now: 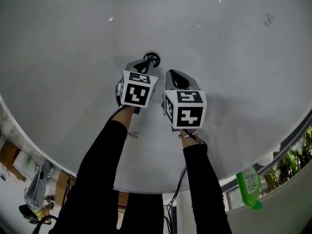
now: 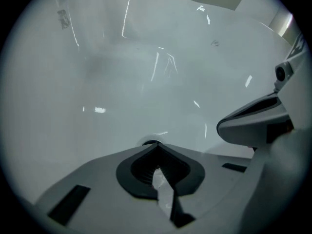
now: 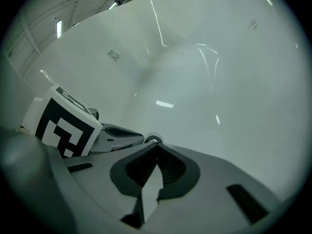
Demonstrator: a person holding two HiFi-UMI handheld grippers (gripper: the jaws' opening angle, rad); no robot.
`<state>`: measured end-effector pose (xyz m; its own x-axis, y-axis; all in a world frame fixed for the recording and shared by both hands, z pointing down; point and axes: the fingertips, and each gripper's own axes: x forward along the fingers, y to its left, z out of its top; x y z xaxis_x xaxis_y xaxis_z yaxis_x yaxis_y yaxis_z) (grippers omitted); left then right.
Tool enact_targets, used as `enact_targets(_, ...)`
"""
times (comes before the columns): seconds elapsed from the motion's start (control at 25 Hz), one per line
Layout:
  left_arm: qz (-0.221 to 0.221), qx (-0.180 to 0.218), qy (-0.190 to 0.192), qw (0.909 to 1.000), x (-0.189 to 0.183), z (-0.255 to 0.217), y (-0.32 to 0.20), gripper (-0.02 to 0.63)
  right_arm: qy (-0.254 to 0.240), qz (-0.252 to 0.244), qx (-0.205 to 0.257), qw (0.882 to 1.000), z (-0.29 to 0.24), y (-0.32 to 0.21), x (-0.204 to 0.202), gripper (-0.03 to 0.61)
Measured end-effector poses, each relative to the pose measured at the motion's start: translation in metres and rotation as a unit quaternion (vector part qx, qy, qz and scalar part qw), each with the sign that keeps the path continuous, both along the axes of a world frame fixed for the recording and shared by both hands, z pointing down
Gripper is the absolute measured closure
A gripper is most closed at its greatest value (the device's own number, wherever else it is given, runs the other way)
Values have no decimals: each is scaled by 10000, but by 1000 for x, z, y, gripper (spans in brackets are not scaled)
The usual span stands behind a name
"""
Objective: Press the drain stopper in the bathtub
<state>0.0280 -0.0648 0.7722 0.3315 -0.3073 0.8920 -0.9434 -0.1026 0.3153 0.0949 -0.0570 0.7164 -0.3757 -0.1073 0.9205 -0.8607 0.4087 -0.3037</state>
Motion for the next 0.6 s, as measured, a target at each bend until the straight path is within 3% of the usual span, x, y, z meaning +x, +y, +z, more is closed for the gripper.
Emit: enact_targets(0.6, -197, -86, 160, 9996, 7, 46, 10, 611, 102, -59, -129, 9998, 35, 11, -6, 577)
